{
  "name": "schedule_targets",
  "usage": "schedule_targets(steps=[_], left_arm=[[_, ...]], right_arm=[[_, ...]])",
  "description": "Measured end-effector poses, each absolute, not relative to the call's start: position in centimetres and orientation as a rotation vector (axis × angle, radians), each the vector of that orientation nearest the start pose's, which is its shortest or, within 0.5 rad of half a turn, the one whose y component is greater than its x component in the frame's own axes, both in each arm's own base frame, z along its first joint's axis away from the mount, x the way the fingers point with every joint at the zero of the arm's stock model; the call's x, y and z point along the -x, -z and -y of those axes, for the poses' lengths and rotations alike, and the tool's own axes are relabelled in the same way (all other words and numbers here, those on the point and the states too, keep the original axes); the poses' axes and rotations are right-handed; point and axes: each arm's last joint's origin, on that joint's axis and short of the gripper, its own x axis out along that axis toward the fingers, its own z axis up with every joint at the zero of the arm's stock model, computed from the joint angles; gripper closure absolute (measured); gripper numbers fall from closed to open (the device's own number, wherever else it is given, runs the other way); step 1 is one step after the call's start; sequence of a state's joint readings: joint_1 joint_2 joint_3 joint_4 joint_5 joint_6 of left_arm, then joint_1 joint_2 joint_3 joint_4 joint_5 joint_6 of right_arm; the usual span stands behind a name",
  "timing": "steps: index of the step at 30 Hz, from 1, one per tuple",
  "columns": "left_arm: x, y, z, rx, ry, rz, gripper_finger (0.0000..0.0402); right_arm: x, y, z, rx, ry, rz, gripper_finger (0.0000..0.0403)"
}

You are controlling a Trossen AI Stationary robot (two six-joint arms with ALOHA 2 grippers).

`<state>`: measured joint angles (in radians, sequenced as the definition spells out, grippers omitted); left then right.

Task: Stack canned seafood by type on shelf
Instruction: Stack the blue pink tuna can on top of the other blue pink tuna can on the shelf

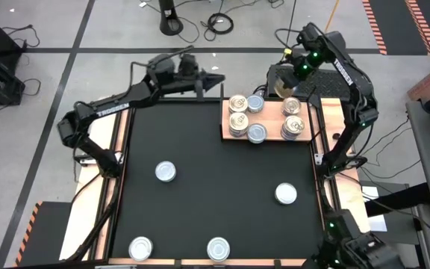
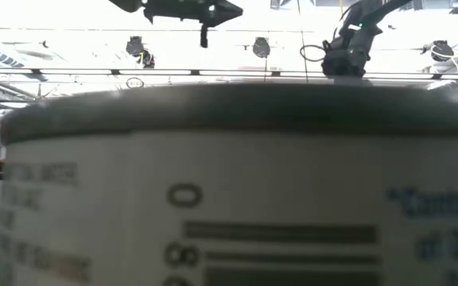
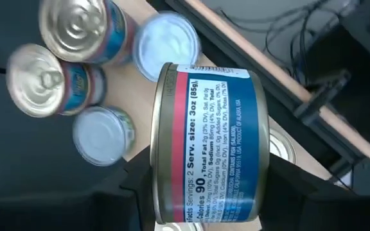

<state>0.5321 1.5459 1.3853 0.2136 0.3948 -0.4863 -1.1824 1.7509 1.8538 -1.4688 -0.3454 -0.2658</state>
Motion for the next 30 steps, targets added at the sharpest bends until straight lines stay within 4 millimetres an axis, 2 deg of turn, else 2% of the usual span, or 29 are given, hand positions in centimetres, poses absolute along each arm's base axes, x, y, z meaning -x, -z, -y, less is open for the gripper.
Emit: schedule_targets(steps=[4, 8, 11, 14, 17, 20, 26, 30], left_arm=[[-35.2, -40.2, -17.7, 0.496, -0.085, 0.073, 0.0339], [-38.6, -40.1, -18.2, 0.592, -0.046, 0.082, 0.0316], [-40.4, -39.3, -19.8, 0.716, -0.017, 0.076, 0.0301], [-41.9, -37.7, -22.1, 0.842, 0.088, 0.03, 0.0282], [-42.8, -36.4, -24.0, 0.922, 0.215, 0.021, 0.0255], [-43.0, -36.2, -25.0, 0.908, 0.239, 0.063, 0.0221], [-43.6, -35.5, -24.9, 0.839, 0.215, 0.058, 0.0153], [-43.9, -35.4, -24.4, 0.695, 0.188, 0.066, 0.0131]], right_arm=[[-13.1, -36.8, 28.8, -0.722, 0.486, -0.968, 0.0216], [-13.0, -38.0, 27.8, -0.714, 0.423, -0.881, 0.0218], [-12.8, -39.1, 26.8, -0.695, 0.374, -0.819, 0.022], [-12.5, -40.2, 25.8, -0.678, 0.317, -0.754, 0.0217], [-12.3, -40.9, 25.0, -0.66, 0.302, -0.727, 0.0216], [-12.0, -41.5, 24.3, -0.65, 0.305, -0.715, 0.0217], [-12.1, -42.3, 23.1, -0.656, 0.235, -0.66, 0.0216], [-12.9, -42.4, 22.2, -0.677, 0.135, -0.634, 0.0216]])
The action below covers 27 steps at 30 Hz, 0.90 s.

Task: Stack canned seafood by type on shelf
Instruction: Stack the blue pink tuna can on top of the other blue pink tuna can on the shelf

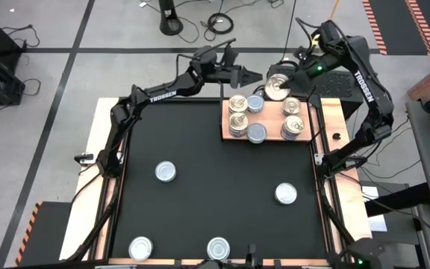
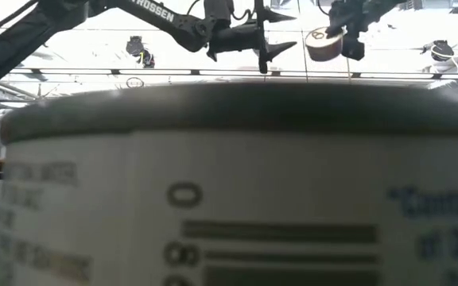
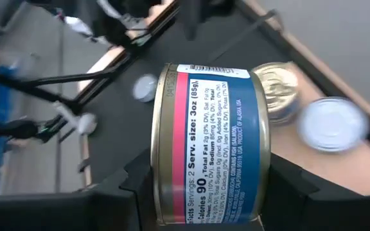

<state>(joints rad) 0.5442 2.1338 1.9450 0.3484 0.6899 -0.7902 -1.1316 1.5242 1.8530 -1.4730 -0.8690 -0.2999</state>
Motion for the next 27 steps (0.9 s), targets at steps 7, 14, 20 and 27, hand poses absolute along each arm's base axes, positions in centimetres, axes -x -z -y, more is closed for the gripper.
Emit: schedule_targets(steps=[7, 14, 20, 27], left_arm=[[-43.7, -35.3, -24.4, 0.427, 0.248, 0.062, 0.0127], [-43.7, -35.2, -23.8, 0.406, 0.389, 0.016, 0.0127], [-44.3, -34.9, -23.0, 0.405, 0.379, -0.003, 0.0127], [-44.7, -34.8, -22.1, 0.411, 0.412, -0.022, 0.0127]], right_arm=[[-14.5, -42.3, 20.9, -0.659, 0.045, -0.678, 0.0216], [-15.8, -42.3, 20.1, -0.63, -0.009, -0.694, 0.0216], [-17.0, -42.3, 19.1, -0.611, -0.059, -0.71, 0.0216], [-17.9, -42.4, 18.5, -0.593, -0.088, -0.714, 0.0216]])
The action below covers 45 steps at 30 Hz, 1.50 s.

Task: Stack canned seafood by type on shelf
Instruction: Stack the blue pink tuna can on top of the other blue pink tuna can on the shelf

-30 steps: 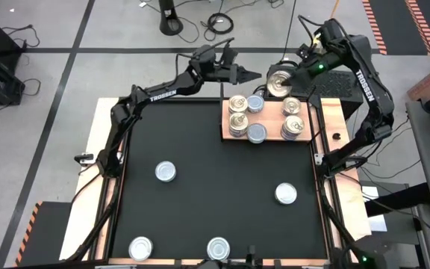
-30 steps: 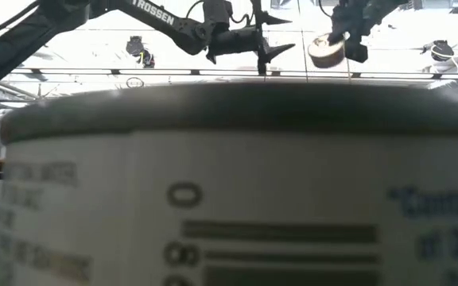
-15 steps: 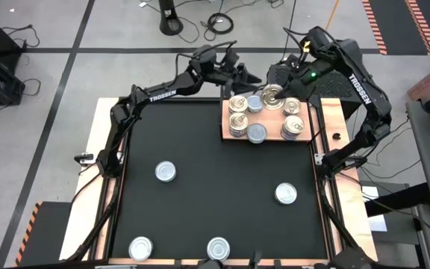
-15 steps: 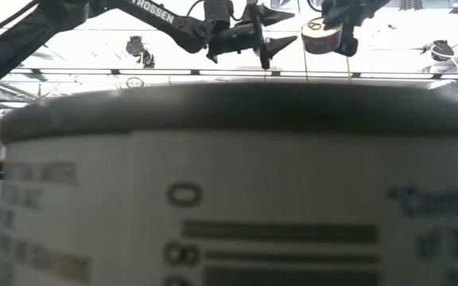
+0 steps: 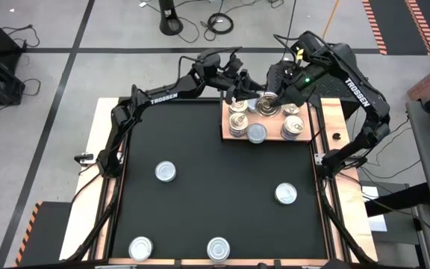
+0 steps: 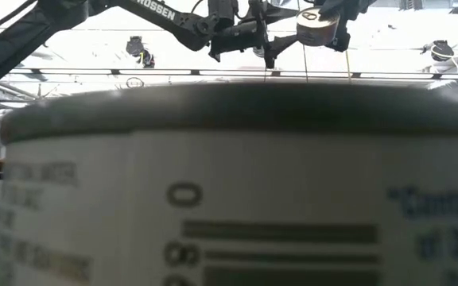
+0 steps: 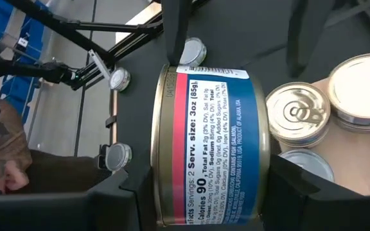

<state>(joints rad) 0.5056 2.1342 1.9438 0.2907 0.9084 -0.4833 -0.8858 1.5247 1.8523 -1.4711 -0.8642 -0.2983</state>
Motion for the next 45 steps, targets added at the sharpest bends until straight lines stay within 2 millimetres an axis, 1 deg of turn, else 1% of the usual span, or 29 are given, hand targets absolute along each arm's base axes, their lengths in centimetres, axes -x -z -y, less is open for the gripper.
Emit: schedule_targets(steps=[3, 7, 11, 14, 19, 23, 33, 36, 38, 40, 41, 45], left_arm=[[-44.8, -34.8, -21.8, 0.41, 0.443, -0.031, 0.0127], [-44.7, -34.7, -22.0, 0.42, 0.455, -0.041, 0.0127], [-44.4, -34.7, -22.1, 0.436, 0.522, -0.065, 0.0127], [-44.5, -34.6, -21.8, 0.446, 0.558, -0.088, 0.0127], [-44.8, -34.4, -21.5, 0.447, 0.5, -0.083, 0.0127], [-45.1, -33.9, -21.2, 0.437, 0.436, -0.1, 0.0127], [-45.1, -33.7, -21.2, 0.416, 0.425, -0.103, 0.0128], [-45.1, -33.7, -21.3, 0.416, 0.419, -0.102, 0.0142], [-45.1, -33.7, -21.3, 0.412, 0.418, -0.101, 0.0166], [-45.1, -33.7, -21.3, 0.417, 0.411, -0.102, 0.02], [-45.1, -33.7, -21.4, 0.418, 0.409, -0.102, 0.0205], [-45.1, -33.7, -21.4, 0.42, 0.407, -0.102, 0.0205]], right_arm=[[-18.0, -42.4, 18.3, -0.592, -0.09, -0.72, 0.0215], [-17.9, -42.3, 18.3, -0.591, -0.065, -0.748, 0.0215], [-17.9, -42.2, 18.4, -0.585, -0.052, -0.753, 0.0215], [-17.9, -42.2, 18.4, -0.591, -0.05, -0.758, 0.0215], [-18.0, -42.3, 18.6, -0.608, 0.009, -0.764, 0.0215], [-18.3, -42.5, 19.1, -0.624, 0.048, -0.727, 0.0215], [-18.4, -42.5, 19.1, -0.629, 0.055, -0.725, 0.0215], [-18.3, -42.5, 19.1, -0.626, 0.053, -0.726, 0.0215], [-18.4, -42.5, 19.1, -0.626, 0.049, -0.724, 0.0215], [-18.4, -42.5, 19.1, -0.618, 0.047, -0.722, 0.0215], [-18.4, -42.5, 19.1, -0.614, 0.047, -0.723, 0.0215], [-18.4, -42.5, 19.1, -0.599, 0.044, -0.724, 0.0204]])
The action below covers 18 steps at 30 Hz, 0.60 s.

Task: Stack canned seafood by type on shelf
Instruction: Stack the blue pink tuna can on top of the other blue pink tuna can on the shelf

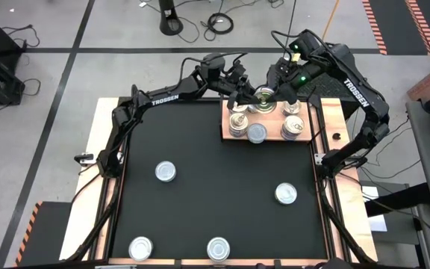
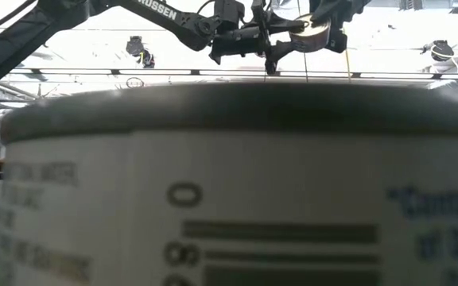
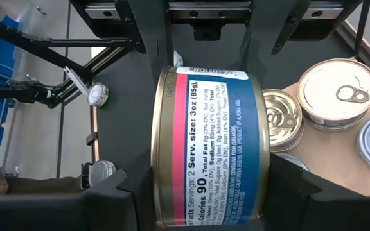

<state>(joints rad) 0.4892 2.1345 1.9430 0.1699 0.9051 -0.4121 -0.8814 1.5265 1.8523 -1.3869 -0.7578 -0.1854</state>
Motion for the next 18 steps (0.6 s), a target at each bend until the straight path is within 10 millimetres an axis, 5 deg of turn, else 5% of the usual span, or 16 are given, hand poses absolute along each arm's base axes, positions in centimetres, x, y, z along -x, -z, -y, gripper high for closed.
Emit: schedule_targets(steps=[9, 18], left_arm=[[-44.8, -33.7, -22.0, 0.491, 0.391, -0.113, 0.0205], [-45.3, -33.9, -22.0, 0.999, 0.189, -0.099, 0.0205]], right_arm=[[-17.0, -43.1, 19.7, -0.533, 0.08, -0.696, 0.013], [-13.8, -46.0, 18.9, -0.388, 0.383, -0.666, 0.012]])
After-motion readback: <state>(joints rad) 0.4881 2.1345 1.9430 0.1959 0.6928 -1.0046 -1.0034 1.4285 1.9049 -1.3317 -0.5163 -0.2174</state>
